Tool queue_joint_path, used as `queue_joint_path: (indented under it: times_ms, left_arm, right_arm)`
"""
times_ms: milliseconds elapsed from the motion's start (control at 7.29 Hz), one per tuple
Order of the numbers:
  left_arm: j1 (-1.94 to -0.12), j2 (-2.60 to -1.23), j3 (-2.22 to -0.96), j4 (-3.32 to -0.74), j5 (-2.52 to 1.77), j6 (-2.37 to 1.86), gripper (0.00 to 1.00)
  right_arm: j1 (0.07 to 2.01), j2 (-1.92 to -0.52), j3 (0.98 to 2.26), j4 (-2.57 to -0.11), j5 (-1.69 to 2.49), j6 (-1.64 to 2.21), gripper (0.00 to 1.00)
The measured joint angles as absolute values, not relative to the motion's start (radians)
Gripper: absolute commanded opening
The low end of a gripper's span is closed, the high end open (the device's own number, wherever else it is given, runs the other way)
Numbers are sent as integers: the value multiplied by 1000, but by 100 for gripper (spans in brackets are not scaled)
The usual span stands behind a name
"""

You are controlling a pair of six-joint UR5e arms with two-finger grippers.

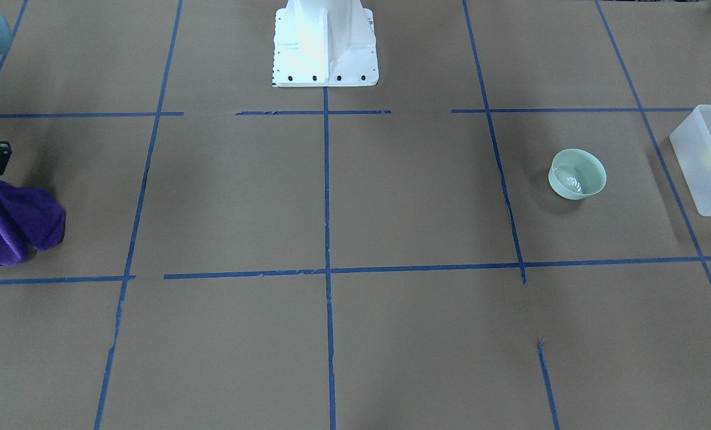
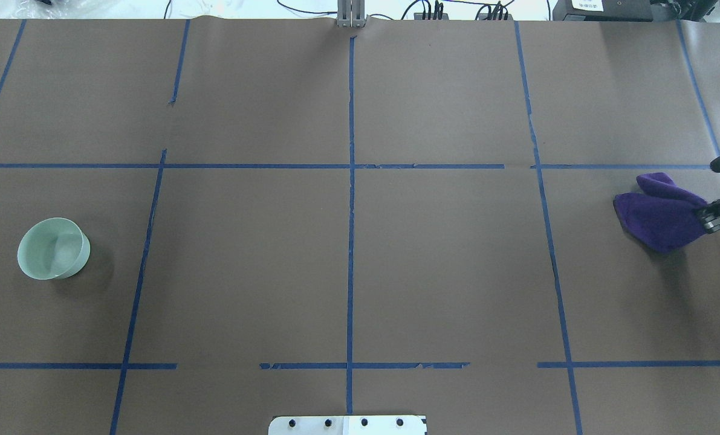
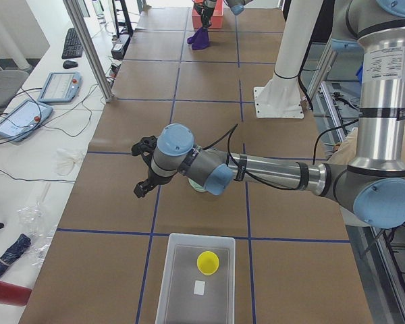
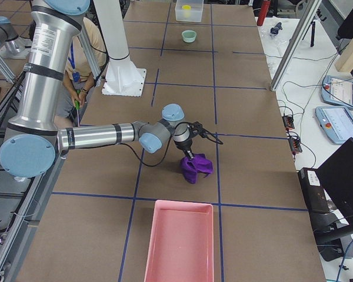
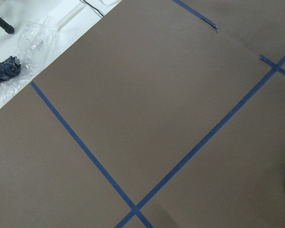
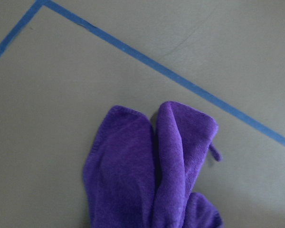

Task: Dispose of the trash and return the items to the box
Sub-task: 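Carry the purple cloth into the pink bin and release it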

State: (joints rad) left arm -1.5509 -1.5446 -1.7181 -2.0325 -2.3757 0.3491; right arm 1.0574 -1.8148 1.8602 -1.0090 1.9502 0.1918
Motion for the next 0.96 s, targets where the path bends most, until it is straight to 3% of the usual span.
queue_joint_path:
  times_ms: [412,549,686,961]
  left_arm:
    - [-1550,-1551,-1719,-2034,-2377,345,100]
    - [-1549,-1556,-1719,-2034,-2377,341,100]
    - [-1548,-1563,-1718,-2034,-2378,333,100]
    - [-1548,-1572,-1718,-2034,-2378,323,100]
  right_arm:
    - [1495,-1796,1898,-1352,2008,-474,1]
    - [1628,-1772,1887,-1454,2012,-702,92]
    - [1724,-1756,1849,-1520,2012,-864,100]
    - [1788,-1749,1766,-1532,2053,-848,100]
